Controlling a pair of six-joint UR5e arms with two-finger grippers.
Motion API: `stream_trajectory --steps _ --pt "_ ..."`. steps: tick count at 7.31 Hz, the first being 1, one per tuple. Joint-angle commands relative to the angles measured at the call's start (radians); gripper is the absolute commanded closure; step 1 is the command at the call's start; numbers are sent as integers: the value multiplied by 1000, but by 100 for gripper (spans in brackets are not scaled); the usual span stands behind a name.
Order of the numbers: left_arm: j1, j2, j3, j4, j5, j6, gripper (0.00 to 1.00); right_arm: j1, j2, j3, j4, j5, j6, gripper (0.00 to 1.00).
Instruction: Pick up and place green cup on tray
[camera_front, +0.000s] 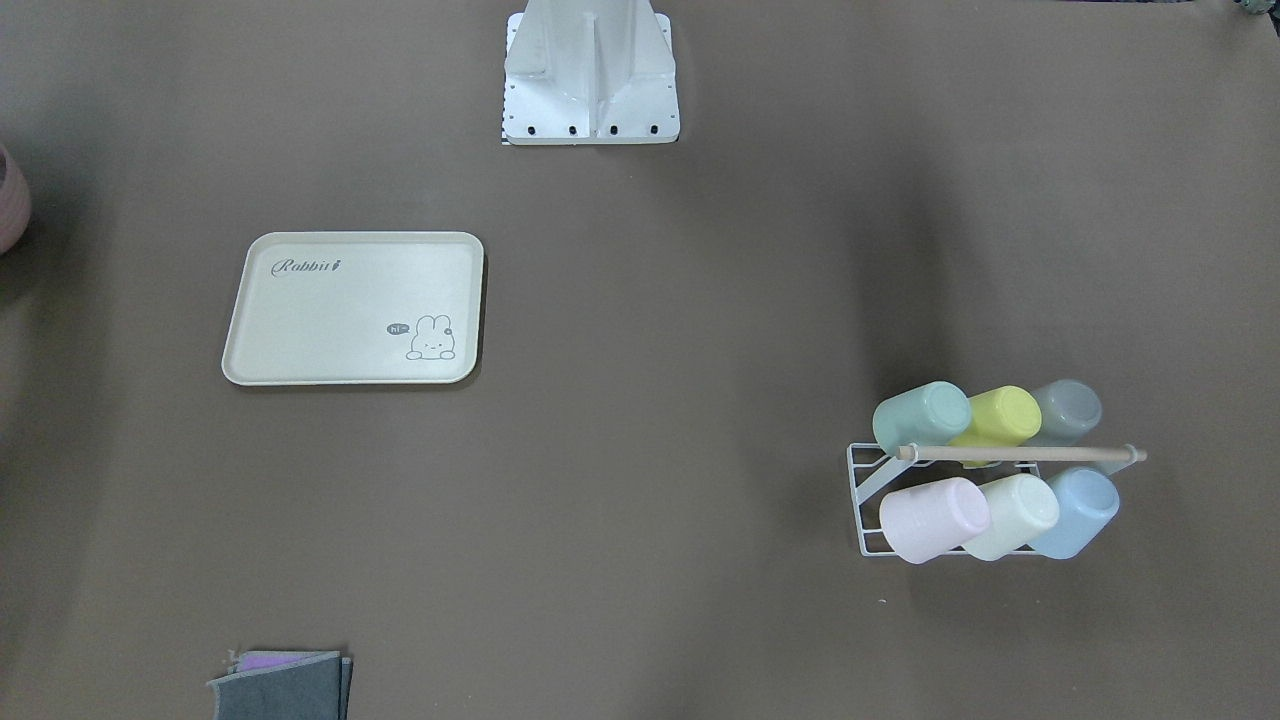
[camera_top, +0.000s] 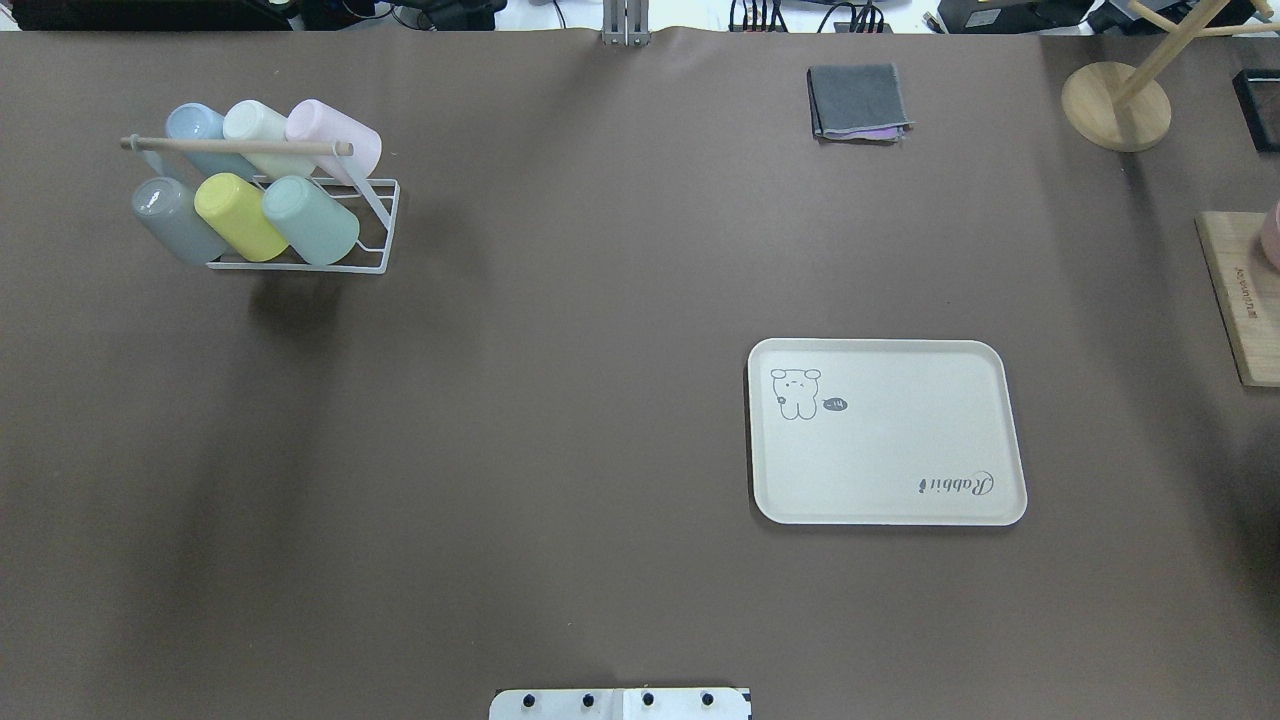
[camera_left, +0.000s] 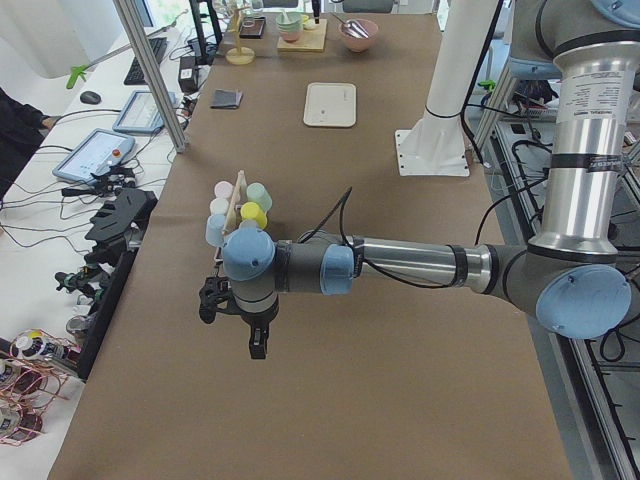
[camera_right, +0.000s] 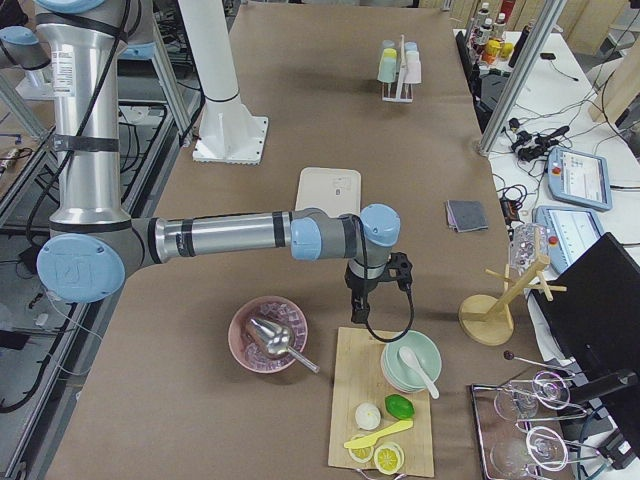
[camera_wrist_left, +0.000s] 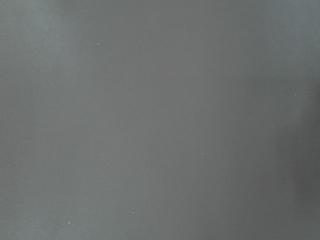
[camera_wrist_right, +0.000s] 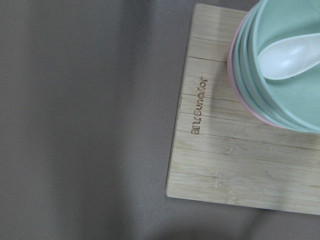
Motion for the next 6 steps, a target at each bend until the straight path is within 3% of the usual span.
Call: stream_trajectory --steps 1,6 --pt "0 3 -3 3 -6 -6 2 2 -1 0 0 0 1 0" --pt "0 15 -7 1 -6 -3 2 23 3 2 0 0 -5 0"
